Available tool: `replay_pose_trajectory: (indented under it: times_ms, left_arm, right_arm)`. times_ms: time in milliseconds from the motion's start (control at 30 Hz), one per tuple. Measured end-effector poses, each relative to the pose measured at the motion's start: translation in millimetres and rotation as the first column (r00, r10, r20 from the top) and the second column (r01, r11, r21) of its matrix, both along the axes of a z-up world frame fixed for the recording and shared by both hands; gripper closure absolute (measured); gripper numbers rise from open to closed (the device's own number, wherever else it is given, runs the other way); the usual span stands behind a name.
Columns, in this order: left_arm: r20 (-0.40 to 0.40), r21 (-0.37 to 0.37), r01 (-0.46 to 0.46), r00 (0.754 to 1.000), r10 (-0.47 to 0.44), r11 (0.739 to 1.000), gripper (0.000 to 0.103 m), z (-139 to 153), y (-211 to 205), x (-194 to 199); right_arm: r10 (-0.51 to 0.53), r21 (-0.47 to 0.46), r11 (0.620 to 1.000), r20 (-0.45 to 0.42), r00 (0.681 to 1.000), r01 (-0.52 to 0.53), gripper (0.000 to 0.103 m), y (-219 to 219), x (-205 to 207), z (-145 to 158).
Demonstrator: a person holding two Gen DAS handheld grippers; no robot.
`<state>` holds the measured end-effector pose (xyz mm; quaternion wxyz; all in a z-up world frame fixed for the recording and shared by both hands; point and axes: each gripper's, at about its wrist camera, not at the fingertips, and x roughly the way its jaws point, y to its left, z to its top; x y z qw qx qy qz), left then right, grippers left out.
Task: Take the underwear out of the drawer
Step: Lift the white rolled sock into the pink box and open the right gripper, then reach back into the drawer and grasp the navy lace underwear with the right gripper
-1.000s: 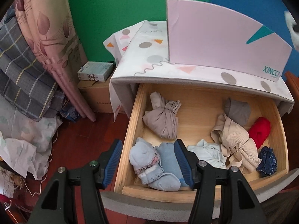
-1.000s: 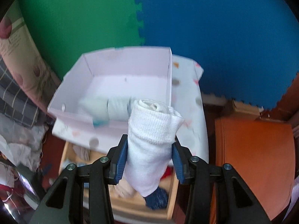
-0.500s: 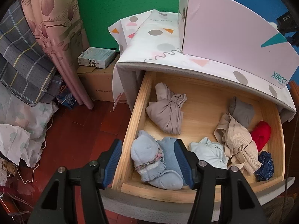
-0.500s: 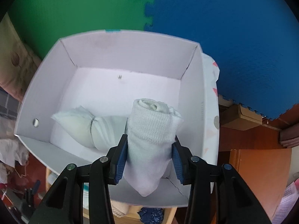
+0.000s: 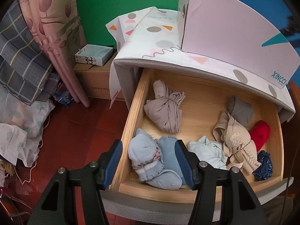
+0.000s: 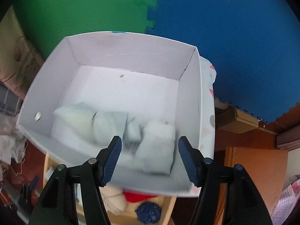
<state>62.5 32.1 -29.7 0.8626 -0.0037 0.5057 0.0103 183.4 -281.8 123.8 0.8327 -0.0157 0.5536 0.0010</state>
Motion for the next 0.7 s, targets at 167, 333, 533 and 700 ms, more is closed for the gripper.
replay_pose_trajectory:
  times_ms: [167, 333, 533, 700]
  left_arm:
    - [-0.005, -0.038, -0.020, 1.000, 0.020, 0.999, 0.044, 0, 6, 0]
    - [-0.006, -0.046, -0.040, 0.999, 0.039, 0.998, 0.044, 1, 10, 0]
    - [-0.010, -0.048, -0.027, 1.000, 0.026, 0.998, 0.044, 1, 7, 0]
    - [-0.074, -0.121, 0.008, 0.997, -0.017, 0.993, 0.044, 3, 15, 6]
  right_arm:
    - [0.016, 0.033, 0.999, 0.002, 1.000, -0.016, 0.042, -5, -51, 8]
    - [0.040, 0.029, 0.999, -0.045, 0.998, -0.039, 0.042, -6, -93, -8]
    - [0.083, 0.017, 0.997, -0.259, 0.962, -0.082, 0.042, -1, -125, -95]
    - [0.096, 0.006, 0.995, -0.411, 0.907, -0.103, 0.044, 4, -137, -170]
